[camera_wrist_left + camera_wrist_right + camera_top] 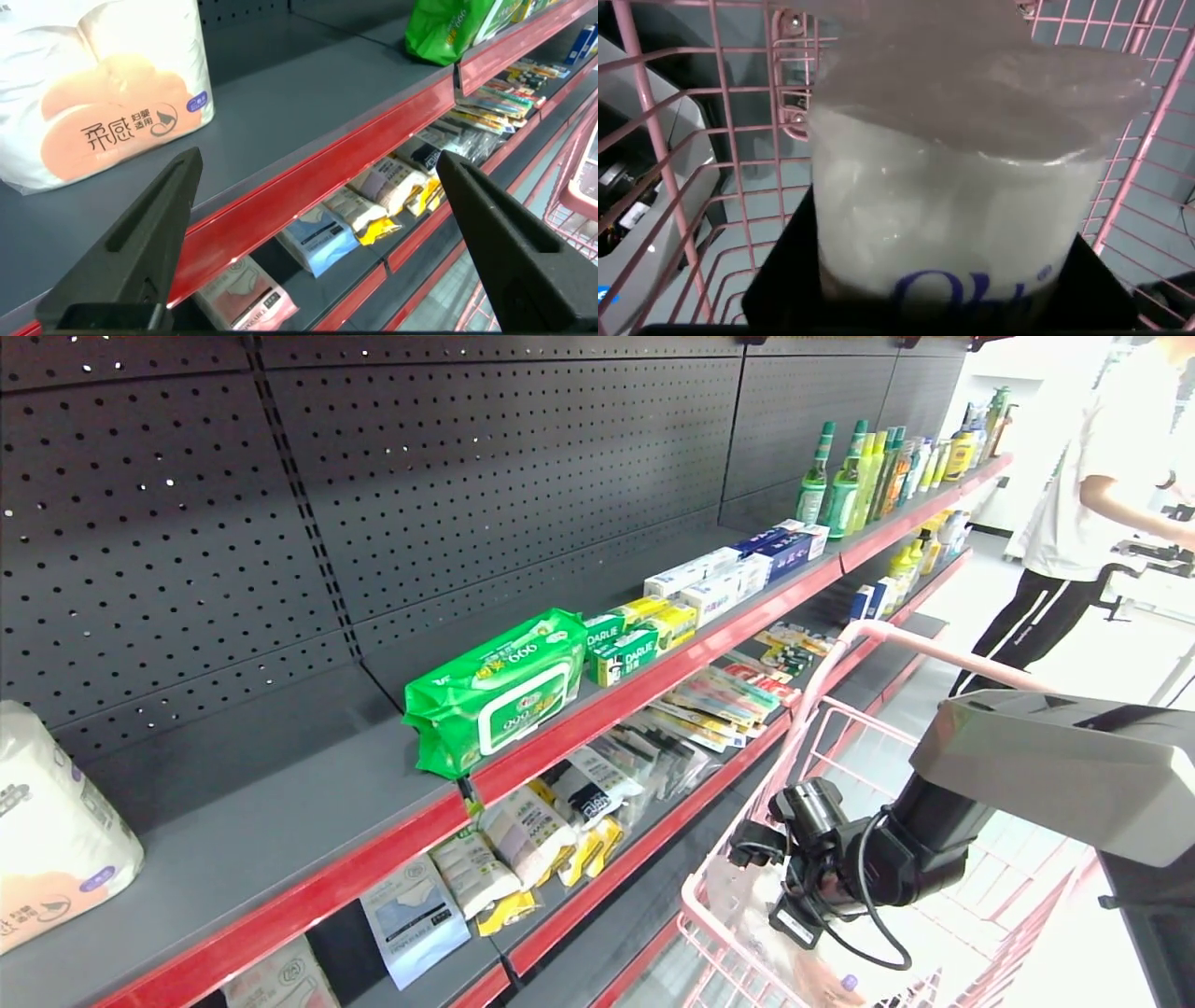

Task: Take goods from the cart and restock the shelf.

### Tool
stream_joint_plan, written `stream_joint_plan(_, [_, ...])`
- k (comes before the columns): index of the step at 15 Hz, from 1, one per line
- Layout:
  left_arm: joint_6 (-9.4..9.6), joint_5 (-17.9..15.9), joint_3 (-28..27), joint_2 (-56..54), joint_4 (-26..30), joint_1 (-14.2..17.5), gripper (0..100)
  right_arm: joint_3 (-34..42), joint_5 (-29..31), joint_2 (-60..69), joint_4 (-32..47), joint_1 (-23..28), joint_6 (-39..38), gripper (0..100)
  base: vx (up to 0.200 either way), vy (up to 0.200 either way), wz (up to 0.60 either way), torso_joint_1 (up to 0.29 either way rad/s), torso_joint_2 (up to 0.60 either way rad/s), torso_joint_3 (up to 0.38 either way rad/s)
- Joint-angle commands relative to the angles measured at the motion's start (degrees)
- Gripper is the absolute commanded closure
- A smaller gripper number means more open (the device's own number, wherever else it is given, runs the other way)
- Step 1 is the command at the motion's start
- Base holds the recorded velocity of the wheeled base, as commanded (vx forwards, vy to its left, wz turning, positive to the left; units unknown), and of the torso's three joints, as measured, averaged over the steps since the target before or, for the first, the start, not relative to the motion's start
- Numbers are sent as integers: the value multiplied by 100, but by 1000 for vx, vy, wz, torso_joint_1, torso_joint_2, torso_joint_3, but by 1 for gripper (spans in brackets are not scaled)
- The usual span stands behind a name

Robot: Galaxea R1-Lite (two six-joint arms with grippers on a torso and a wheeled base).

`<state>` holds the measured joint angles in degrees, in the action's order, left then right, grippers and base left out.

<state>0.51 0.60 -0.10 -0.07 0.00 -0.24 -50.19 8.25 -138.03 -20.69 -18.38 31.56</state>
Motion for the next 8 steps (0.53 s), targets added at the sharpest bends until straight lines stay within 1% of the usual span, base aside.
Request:
stream_joint_plan(1, [2, 2, 1, 7, 0, -2, 0, 79, 1, 31, 12, 10, -1, 100, 0, 0, 0, 0, 0, 0])
stream_joint_plan(7, [2, 2, 1, 7, 0, -2, 0, 492, -254, 796, 12, 142, -124, 100, 0, 0, 0, 0, 0, 0])
stream_joint_plan(8, [2, 2, 1, 7, 0, -2, 0, 563, -280, 1209, 12, 221, -177, 100, 0, 0, 0, 0, 0, 0])
